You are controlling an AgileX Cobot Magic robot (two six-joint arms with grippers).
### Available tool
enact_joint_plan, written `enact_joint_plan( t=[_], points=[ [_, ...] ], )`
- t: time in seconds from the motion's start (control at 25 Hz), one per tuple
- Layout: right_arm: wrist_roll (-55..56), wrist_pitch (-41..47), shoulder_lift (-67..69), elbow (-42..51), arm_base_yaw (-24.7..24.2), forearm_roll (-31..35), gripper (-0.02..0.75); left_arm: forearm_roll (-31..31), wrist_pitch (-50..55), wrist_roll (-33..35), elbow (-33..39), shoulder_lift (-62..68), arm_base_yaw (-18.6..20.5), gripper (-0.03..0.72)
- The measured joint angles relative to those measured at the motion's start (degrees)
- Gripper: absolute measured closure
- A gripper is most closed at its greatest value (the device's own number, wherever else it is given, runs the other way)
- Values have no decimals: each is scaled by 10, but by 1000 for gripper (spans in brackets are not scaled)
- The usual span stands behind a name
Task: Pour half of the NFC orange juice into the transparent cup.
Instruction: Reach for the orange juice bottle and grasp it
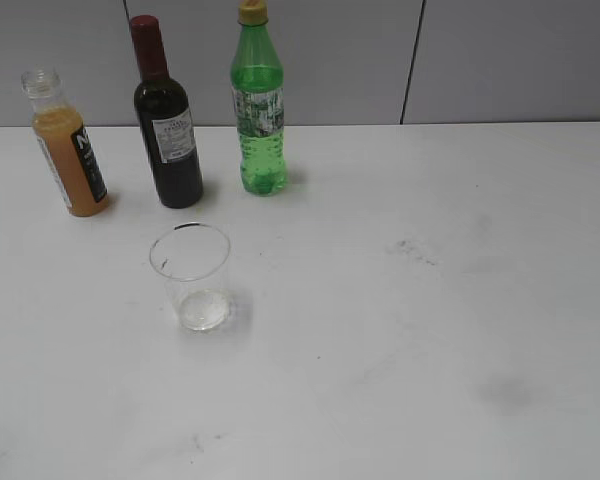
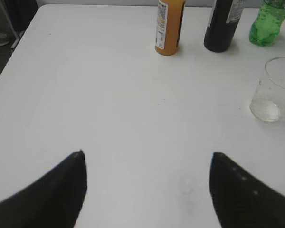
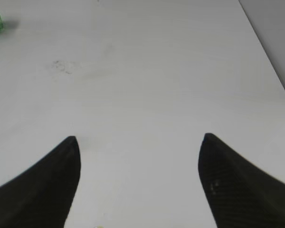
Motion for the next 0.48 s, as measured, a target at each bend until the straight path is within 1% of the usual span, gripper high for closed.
enact_joint_plan(
  t=[0.2, 0.48],
  points=[
    [0, 1, -12, 0, 0, 0, 146, 0, 0, 0, 0, 0, 0, 69],
    [0, 1, -12, 0, 0, 0, 146, 0, 0, 0, 0, 0, 0, 130]
  ],
)
